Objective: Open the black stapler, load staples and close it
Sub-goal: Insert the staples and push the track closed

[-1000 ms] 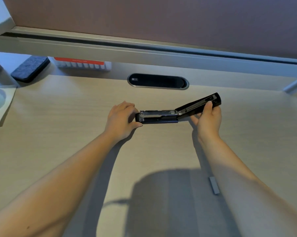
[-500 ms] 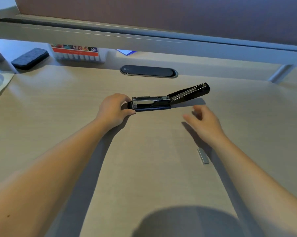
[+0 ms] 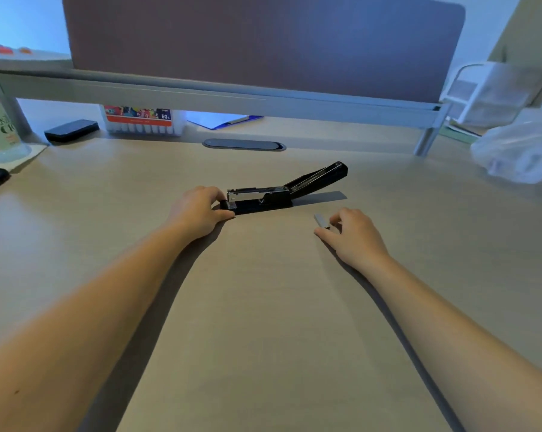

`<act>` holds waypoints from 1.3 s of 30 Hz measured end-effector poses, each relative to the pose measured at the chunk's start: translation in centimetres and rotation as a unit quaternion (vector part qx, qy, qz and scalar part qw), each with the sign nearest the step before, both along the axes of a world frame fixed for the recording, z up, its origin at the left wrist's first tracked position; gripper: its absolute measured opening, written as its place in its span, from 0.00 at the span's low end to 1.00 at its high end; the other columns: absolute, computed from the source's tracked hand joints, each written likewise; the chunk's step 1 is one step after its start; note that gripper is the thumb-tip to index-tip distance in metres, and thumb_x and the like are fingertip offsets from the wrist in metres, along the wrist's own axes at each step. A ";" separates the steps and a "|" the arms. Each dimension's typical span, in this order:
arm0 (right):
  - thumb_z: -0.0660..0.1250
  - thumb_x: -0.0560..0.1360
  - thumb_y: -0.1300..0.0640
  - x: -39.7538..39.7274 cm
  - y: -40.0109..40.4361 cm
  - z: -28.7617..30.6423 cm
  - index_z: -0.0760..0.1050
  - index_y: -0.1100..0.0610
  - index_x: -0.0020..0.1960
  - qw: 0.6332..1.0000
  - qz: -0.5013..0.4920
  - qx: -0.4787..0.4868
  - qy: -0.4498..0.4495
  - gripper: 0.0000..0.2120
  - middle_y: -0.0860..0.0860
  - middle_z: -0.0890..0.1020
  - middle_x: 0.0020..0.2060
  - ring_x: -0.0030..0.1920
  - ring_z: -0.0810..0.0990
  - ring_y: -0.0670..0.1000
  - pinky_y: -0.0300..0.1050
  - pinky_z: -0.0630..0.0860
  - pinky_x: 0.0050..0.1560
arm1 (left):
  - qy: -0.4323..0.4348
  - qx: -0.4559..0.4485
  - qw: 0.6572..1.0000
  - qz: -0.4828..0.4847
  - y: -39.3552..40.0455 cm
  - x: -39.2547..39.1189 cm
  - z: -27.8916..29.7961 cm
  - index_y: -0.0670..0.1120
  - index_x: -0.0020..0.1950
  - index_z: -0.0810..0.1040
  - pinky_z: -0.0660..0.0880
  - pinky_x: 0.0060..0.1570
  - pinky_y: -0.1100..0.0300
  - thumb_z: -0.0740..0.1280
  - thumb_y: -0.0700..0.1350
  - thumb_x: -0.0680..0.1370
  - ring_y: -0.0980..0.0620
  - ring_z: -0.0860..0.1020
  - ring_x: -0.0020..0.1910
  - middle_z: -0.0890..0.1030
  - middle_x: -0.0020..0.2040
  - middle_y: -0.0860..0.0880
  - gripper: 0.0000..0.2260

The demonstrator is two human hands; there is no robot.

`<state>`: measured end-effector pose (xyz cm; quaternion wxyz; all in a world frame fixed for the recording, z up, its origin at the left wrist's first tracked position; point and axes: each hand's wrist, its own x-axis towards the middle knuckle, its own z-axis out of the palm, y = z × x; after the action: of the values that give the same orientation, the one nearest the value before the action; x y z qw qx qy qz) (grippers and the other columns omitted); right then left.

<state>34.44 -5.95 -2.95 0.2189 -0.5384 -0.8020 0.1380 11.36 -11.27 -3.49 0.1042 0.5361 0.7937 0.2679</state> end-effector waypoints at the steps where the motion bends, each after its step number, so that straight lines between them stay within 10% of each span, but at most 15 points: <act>1: 0.65 0.72 0.51 -0.1 -0.1 -0.1 0.74 0.65 0.48 1.000 0.001 0.010 0.002 0.16 0.61 0.78 0.51 0.51 0.75 0.60 0.57 0.75 0.53 | 0.001 -0.003 1.000 0.004 -0.3 0.2 0.0 0.43 0.56 0.74 0.70 0.58 0.46 0.66 0.48 0.72 0.41 0.72 0.58 0.75 0.60 0.40 0.15; 9: 0.61 0.73 0.58 -0.1 -0.7 -0.6 0.77 0.62 0.46 0.998 0.036 0.037 0.028 0.09 0.58 0.79 0.48 0.46 0.74 0.55 0.49 0.72 0.44 | 0.000 -0.011 1.000 0.015 -2.6 1.7 0.6 0.44 0.56 0.74 0.70 0.56 0.47 0.66 0.49 0.72 0.41 0.72 0.58 0.75 0.61 0.40 0.15; 15: 0.62 0.73 0.60 -0.9 -5.5 2.2 0.75 0.57 0.43 0.957 0.150 -0.021 0.248 0.03 0.50 0.76 0.37 0.41 0.74 0.50 0.42 0.71 0.39 | 0.014 -0.014 1.000 -0.013 -5.6 2.2 0.7 0.44 0.56 0.74 0.68 0.58 0.49 0.67 0.49 0.72 0.42 0.70 0.59 0.76 0.59 0.41 0.15; 25: 0.57 0.76 0.59 -3.6 -7.1 2.1 0.73 0.62 0.55 0.964 0.239 0.103 0.057 0.12 0.58 0.79 0.53 0.52 0.74 0.54 0.37 0.62 0.44 | 0.026 -0.020 0.998 -0.055 -10.9 3.8 0.9 0.44 0.59 0.73 0.67 0.59 0.52 0.67 0.48 0.72 0.45 0.71 0.60 0.76 0.61 0.44 0.17; 39: 0.58 0.76 0.59 -3.5 -7.7 1.6 0.74 0.61 0.53 0.964 0.257 0.071 0.018 0.10 0.58 0.80 0.50 0.50 0.75 0.55 0.44 0.67 0.46 | 0.022 -0.017 0.996 -0.081 -11.3 3.5 0.6 0.45 0.58 0.74 0.68 0.61 0.51 0.67 0.48 0.71 0.46 0.71 0.60 0.77 0.60 0.45 0.17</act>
<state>30.90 -13.68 -1.39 0.2281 -0.2943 -0.9172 0.1416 14.82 -22.58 -2.87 0.1167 0.6024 0.7543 0.2335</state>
